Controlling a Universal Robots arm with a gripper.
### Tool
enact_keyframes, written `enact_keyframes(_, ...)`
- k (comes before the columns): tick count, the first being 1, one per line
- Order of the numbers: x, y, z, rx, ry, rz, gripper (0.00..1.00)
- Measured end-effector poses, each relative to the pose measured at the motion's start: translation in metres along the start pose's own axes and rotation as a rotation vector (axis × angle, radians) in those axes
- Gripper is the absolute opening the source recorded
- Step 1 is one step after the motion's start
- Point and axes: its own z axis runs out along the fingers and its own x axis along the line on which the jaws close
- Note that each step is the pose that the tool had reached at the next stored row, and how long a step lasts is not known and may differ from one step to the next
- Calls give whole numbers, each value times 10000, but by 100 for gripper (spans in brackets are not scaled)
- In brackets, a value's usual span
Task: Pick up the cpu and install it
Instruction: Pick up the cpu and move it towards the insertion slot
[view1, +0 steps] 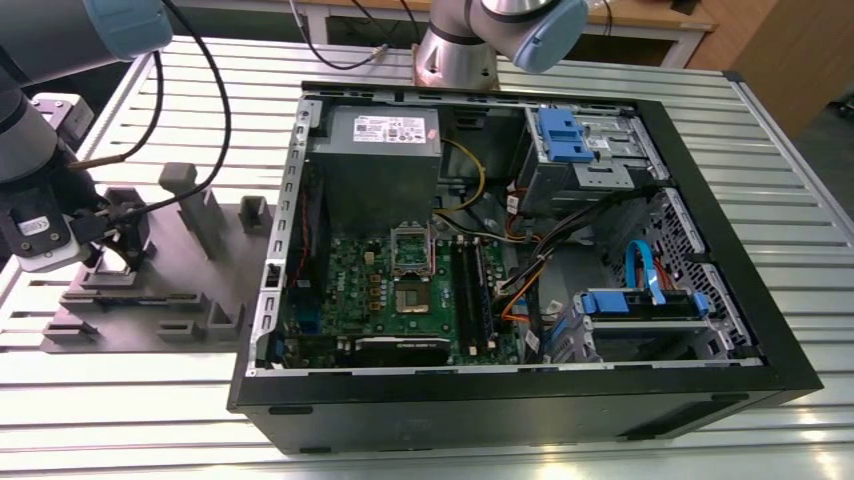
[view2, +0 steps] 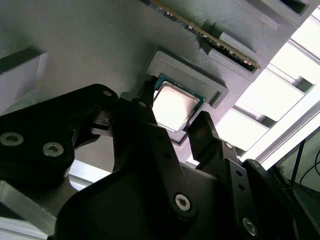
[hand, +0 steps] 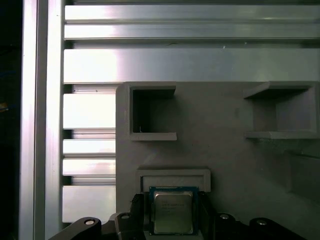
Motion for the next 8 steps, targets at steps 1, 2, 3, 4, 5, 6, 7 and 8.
enact_keyframes(1,0,0,0,0,0,-1,55)
enact_keyframes(2,0,0,0,0,0,-1,55)
enact_keyframes(3,0,0,0,0,0,0,53)
enact_keyframes(4,0,0,0,0,0,-1,47)
enact_keyframes(5,0,0,0,0,0,0,47)
enact_keyframes(6,1,0,0,0,0,0,47)
enact_keyframes(7,1,0,0,0,-1,0,47)
enact_keyframes(8,1,0,0,0,0,0,47)
